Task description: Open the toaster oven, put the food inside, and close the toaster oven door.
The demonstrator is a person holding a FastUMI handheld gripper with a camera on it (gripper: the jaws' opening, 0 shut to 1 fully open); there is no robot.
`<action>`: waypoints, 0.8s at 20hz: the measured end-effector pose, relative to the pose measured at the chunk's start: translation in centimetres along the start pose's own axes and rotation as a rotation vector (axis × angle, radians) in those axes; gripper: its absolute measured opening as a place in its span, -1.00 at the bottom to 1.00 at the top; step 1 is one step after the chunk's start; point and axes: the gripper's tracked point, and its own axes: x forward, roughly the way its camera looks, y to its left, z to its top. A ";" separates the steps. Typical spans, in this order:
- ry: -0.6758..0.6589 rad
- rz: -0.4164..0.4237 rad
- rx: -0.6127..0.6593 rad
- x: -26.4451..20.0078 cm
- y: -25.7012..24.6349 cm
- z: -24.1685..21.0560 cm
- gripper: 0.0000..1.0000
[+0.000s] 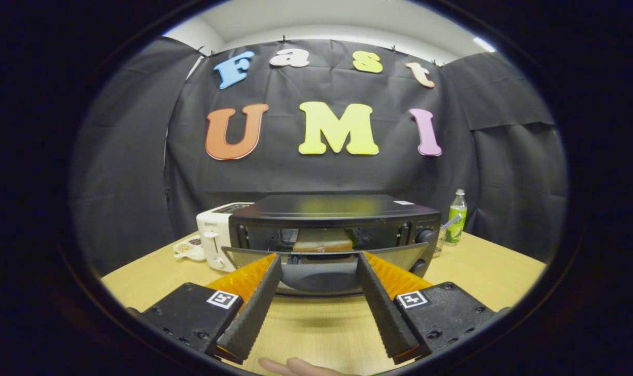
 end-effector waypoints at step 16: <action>-0.164 -0.066 -0.021 -14.9 -2.1 22.6 0.97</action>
